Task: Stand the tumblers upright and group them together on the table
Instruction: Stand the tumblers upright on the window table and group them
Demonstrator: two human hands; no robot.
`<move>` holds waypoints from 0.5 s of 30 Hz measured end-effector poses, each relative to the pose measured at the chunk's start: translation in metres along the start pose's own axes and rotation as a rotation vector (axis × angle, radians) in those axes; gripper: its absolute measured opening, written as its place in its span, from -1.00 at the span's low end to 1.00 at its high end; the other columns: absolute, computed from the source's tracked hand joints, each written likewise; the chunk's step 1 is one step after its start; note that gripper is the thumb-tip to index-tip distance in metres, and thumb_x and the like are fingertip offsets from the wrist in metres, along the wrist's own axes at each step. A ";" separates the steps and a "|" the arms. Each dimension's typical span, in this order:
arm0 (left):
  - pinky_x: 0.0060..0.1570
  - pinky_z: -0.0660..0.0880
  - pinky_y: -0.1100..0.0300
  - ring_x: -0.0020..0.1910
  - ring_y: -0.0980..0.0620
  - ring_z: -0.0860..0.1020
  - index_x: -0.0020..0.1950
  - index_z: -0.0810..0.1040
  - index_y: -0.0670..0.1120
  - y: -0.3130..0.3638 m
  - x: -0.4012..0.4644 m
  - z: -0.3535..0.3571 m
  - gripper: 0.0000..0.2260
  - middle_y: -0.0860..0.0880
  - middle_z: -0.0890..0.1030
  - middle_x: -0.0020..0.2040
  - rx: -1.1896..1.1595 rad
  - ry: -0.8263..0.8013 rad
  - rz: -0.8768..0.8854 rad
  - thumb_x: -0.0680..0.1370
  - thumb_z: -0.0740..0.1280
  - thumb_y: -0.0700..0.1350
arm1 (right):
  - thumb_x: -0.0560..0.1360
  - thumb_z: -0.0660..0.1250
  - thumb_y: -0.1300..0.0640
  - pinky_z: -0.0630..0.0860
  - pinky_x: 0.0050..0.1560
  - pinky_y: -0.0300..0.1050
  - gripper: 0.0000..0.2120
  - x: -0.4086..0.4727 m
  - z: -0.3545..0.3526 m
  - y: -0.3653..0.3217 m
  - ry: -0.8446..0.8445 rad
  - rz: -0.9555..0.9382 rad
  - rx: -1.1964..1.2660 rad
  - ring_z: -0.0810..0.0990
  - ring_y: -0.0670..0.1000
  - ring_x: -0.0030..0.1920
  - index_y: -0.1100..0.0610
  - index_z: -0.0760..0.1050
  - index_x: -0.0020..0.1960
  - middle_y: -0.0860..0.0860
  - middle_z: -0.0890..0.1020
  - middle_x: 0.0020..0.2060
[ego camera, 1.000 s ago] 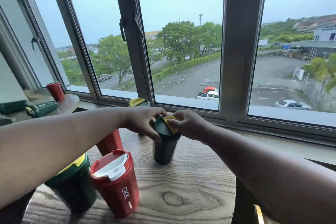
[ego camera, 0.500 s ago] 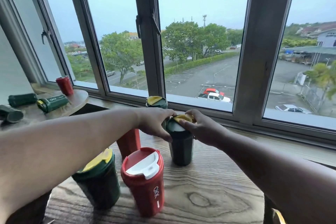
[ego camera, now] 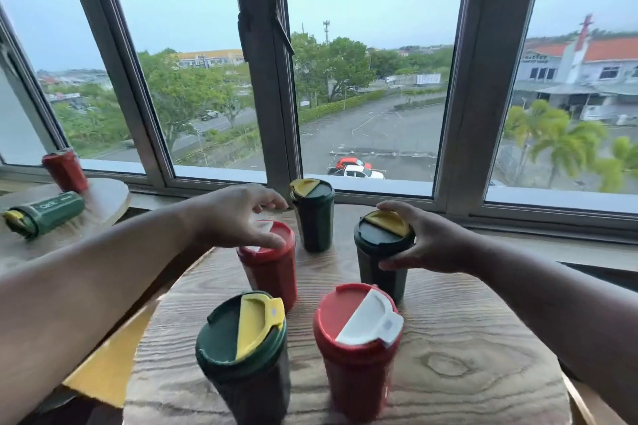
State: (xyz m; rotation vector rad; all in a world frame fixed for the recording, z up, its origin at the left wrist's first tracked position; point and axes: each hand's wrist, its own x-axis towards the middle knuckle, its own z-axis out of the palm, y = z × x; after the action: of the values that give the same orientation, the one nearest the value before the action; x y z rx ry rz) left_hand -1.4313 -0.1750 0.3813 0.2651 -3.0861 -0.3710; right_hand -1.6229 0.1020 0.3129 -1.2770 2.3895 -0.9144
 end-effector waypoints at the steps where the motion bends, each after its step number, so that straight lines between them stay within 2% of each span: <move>1: 0.24 0.33 0.27 0.27 0.18 0.44 0.41 0.41 0.15 -0.004 -0.003 0.003 -0.10 0.20 0.46 0.29 0.009 -0.056 0.010 0.14 0.45 0.48 | -0.01 0.57 -0.33 0.44 0.40 0.02 0.11 0.000 0.002 -0.001 0.023 0.007 0.010 0.51 -0.03 0.30 -0.18 0.29 0.50 -0.10 0.52 0.30; 3: 0.29 0.20 0.35 0.34 0.23 0.33 0.49 0.30 0.15 -0.009 -0.007 0.014 -0.12 0.24 0.35 0.36 0.031 -0.120 0.053 0.25 0.55 0.31 | -0.01 0.58 -0.32 0.45 0.40 0.03 0.11 0.001 0.006 -0.005 0.046 0.016 0.017 0.52 -0.03 0.29 -0.15 0.31 0.49 -0.09 0.54 0.28; 5: 0.29 0.16 0.38 0.37 0.21 0.31 0.54 0.23 0.12 -0.015 -0.007 0.025 -0.11 0.19 0.34 0.43 0.038 -0.105 0.085 0.31 0.59 0.17 | -0.02 0.57 -0.31 0.45 0.40 0.02 0.12 0.001 0.010 -0.012 0.061 0.027 0.009 0.52 -0.03 0.29 -0.13 0.32 0.49 -0.09 0.55 0.28; 7: 0.30 0.18 0.35 0.39 0.16 0.33 0.53 0.25 0.10 -0.021 -0.003 0.032 -0.11 0.13 0.35 0.46 0.005 -0.057 0.088 0.30 0.61 0.13 | -0.03 0.57 -0.31 0.45 0.39 0.00 0.12 0.002 0.014 -0.018 0.079 0.039 0.001 0.53 -0.03 0.28 -0.12 0.33 0.49 -0.09 0.56 0.27; 9: 0.29 0.22 0.33 0.35 0.14 0.37 0.49 0.32 0.08 -0.026 0.001 0.035 -0.16 0.10 0.41 0.42 -0.017 -0.018 0.110 0.29 0.61 0.10 | -0.03 0.59 -0.28 0.47 0.38 0.02 0.10 0.005 0.017 -0.022 0.092 0.053 0.005 0.54 -0.03 0.27 -0.15 0.33 0.47 -0.09 0.57 0.25; 15: 0.36 0.29 0.20 0.33 0.14 0.38 0.43 0.36 0.15 -0.030 0.006 0.035 -0.21 0.17 0.43 0.35 -0.060 -0.012 0.164 0.25 0.60 0.10 | -0.01 0.60 -0.25 0.48 0.38 0.04 0.07 0.011 0.021 -0.026 0.089 0.084 0.028 0.55 -0.03 0.26 -0.17 0.33 0.46 -0.08 0.57 0.25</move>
State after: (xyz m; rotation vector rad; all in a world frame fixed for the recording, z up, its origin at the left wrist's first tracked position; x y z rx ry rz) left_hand -1.4338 -0.1967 0.3402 0.0088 -3.0728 -0.4586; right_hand -1.6017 0.0738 0.3147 -1.1397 2.4684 -0.9952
